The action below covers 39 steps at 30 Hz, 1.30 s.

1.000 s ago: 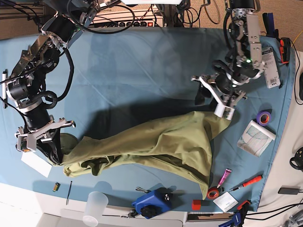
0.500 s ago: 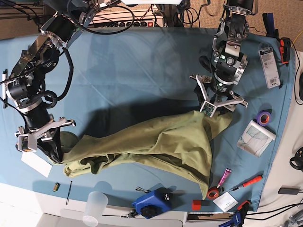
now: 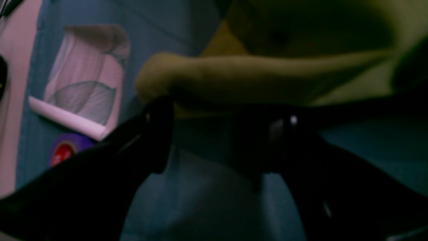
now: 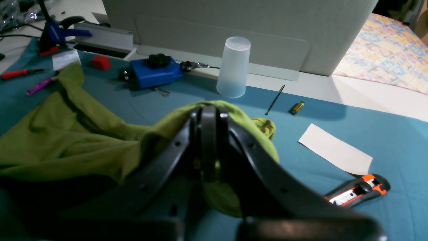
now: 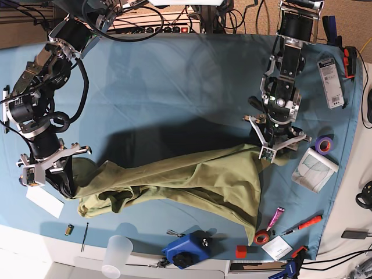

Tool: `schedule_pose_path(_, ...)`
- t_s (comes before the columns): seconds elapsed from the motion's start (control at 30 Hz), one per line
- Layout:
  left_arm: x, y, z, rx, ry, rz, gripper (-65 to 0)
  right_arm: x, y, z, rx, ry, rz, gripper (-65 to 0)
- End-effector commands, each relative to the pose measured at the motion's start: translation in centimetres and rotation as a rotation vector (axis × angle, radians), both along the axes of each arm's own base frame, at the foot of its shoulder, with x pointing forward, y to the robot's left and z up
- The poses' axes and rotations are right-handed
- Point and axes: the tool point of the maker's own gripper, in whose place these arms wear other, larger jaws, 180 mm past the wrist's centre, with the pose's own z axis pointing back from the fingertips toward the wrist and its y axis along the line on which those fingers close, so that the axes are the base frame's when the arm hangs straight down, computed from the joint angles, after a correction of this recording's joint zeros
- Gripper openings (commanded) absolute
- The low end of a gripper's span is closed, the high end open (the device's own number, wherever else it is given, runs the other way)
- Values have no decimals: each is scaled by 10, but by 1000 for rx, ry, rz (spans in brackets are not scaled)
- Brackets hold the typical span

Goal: Layout the t-shirt on the table in an organized manner, then fold the t-shirt properly
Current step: 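Lift the grasped corners with both grippers, raising the shirt off the table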

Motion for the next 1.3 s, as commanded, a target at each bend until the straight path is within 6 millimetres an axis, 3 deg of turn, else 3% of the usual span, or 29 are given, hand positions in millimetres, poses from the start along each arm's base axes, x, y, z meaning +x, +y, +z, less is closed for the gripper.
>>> schedule_pose_path(0.0, -5, 5, -5, 25, 44, -4, -281, 2, 1, 22, -1, -76, 11, -650)
schedule_pose_path(0.1, -8, 7, -8, 30, 69, 4, -348, 2, 1, 22, -1, -76, 11, -650)
schedule_pose_path(0.23, -6, 7, -6, 27, 55, 10, -574, 2, 1, 22, 0, -76, 10, -650)
schedule_pose_path(0.3, -3, 7, -3, 26, 42, 7, -650, 2, 1, 22, -1, -76, 10, -650)
schedule_pose_path(0.43, 1, 10, 3, 24, 18, 33, -650, 2, 1, 22, -1, -76, 10, -650)
schedule_pose_path(0.57, 7, 17, 28, 51, -53, 82, -650, 2, 1, 22, -2, -75, 9, -650)
schedule_pose_path(0.67, 11, 12, 47, 47, -100, 60, -650, 2, 1, 22, -2, -75, 9, -650)
schedule_pose_path(0.73, 11, 7, 47, 49, -91, 25, -650, 2, 1, 22, -2, -75, 9, -650)
schedule_pose_path(0.77, 8, 5, 43, 54, -65, 6, -607, 2, 1, 22, -2, -75, 9, -650)
schedule_pose_path(0.87, 0, 3, 31, 67, 0, -15, -330, 2, -2, 20, -15, -68, -2, -650)
schedule_pose_path(0.93, -3, 3, 29, 66, 3, -12, -225, 2, -2, 20, -16, -68, -3, -650)
schedule_pose_path(1.27, 4, -20, 33, 26, -40, -144, -217, 2, -2, 20, -16, -66, -4, -650)
